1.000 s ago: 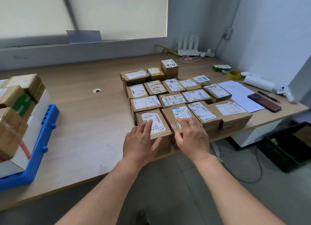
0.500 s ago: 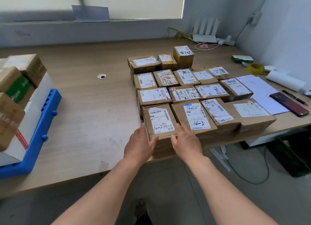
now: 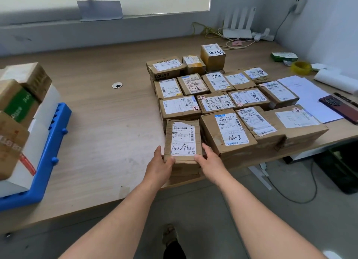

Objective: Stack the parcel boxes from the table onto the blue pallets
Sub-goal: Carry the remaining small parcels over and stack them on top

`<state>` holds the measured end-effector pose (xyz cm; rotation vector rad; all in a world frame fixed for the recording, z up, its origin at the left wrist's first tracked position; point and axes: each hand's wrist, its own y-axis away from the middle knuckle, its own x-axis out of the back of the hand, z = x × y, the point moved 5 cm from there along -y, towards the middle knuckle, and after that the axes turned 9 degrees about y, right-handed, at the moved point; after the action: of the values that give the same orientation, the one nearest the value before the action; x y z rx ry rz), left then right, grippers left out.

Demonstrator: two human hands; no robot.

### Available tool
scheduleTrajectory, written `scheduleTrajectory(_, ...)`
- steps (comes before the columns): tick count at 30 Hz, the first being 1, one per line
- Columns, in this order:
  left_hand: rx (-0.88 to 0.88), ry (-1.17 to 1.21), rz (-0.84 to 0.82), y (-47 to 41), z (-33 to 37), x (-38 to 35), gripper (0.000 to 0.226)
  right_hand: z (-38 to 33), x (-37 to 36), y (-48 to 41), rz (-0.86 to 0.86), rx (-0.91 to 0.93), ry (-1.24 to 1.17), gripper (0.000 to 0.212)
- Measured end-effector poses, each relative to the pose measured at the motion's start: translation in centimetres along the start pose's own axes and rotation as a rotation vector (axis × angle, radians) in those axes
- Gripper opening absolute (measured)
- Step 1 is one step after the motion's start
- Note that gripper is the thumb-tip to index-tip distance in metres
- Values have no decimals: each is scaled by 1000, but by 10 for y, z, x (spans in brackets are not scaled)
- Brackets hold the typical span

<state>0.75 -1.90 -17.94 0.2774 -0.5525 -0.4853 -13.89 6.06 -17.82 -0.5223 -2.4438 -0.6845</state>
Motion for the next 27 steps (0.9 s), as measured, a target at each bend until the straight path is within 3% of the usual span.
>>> scheduleTrajectory(3, 33, 114, -55, 0, -5, 1, 69, 10, -6, 0, -61, -32, -243, 70)
scheduleTrajectory(9, -41, 181, -159, 20, -17, 3, 75, 20, -22, 20, -96, 21, -302, 74)
scheduleTrajectory(14, -165, 216, -117, 54, -18, 16, 77, 11, -17, 47, -102, 149, -376, 80)
scheduleTrajectory(18, -248, 200, -69, 85, -10, 42, 80, -6, -14, 74, -105, 265, -435, 70)
scheduleTrajectory(27, -357, 172, 28, 142, -5, 97, 80, -45, -24, 118, -41, 465, -462, 81)
